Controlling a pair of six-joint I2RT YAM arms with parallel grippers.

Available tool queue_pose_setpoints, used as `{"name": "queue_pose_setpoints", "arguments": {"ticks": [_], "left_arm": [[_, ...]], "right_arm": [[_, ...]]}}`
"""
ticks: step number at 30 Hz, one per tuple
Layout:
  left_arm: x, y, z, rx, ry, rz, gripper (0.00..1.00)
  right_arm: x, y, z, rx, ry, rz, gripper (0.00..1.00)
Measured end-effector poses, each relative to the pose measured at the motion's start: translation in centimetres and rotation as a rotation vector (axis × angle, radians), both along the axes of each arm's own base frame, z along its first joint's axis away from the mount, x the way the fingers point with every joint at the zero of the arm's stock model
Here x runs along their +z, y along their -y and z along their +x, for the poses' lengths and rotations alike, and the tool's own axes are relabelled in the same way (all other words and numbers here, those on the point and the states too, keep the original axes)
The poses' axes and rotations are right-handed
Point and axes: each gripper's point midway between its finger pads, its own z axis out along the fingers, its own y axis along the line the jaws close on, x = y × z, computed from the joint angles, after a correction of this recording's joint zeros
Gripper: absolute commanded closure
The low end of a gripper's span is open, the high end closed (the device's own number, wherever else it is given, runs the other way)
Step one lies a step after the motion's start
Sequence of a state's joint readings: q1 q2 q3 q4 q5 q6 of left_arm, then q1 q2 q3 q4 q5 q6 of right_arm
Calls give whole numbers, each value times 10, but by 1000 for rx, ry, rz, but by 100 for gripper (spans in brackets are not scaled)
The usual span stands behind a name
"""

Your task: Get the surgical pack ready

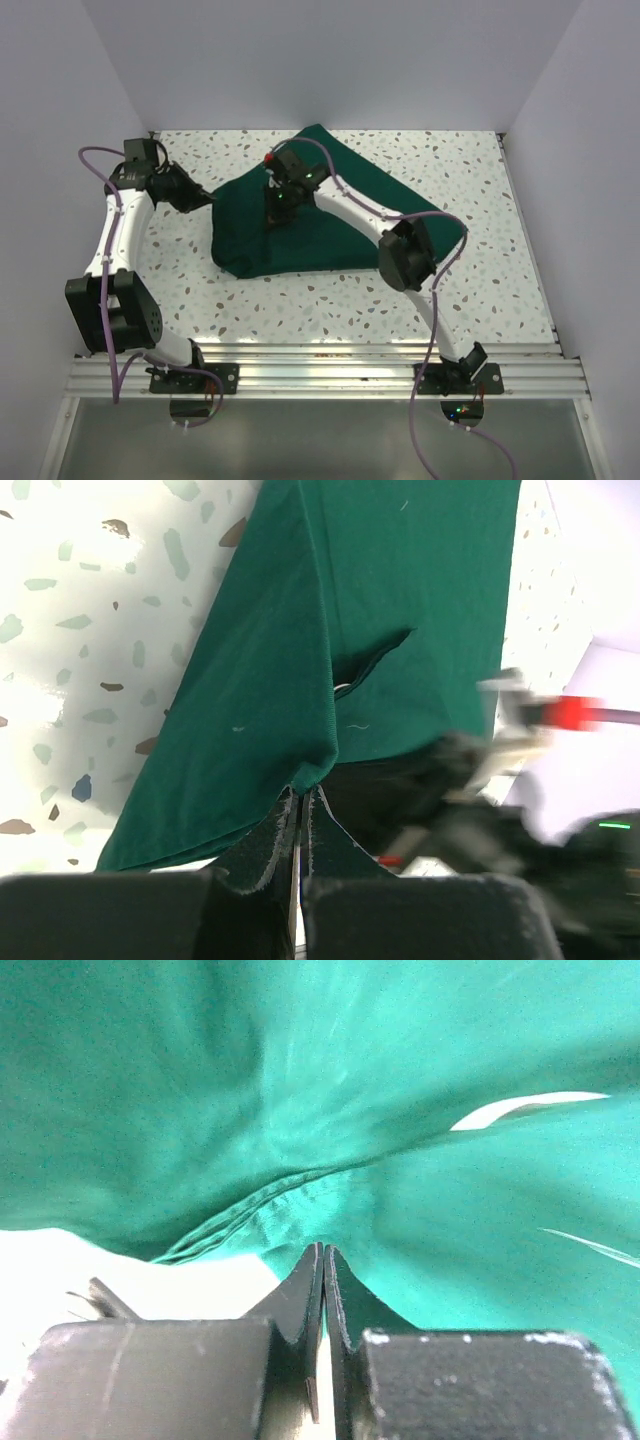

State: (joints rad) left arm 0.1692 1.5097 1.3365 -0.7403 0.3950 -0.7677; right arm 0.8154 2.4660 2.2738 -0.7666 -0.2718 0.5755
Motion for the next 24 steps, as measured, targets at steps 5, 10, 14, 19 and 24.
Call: {"name": "queue_pose_setpoints", "arguments": {"ticks": [5, 10, 14, 19, 24], "left_arm": [[2, 5, 0, -9, 3, -7, 100], [17, 18, 5, -37, 37, -16, 100], [27, 33, 8, -69, 58, -28, 100], [34, 51, 12, -107, 71, -36, 100], [34, 61, 13, -128, 64, -43, 100]], "right_arm": [[79, 69, 63, -149, 101, 76, 100], [117, 200, 111, -384, 161, 46, 100], [86, 290, 118, -529, 119, -69, 100], [18, 341, 93, -560, -30, -226, 100], [-19, 344, 88, -522, -83, -292, 100]]}}
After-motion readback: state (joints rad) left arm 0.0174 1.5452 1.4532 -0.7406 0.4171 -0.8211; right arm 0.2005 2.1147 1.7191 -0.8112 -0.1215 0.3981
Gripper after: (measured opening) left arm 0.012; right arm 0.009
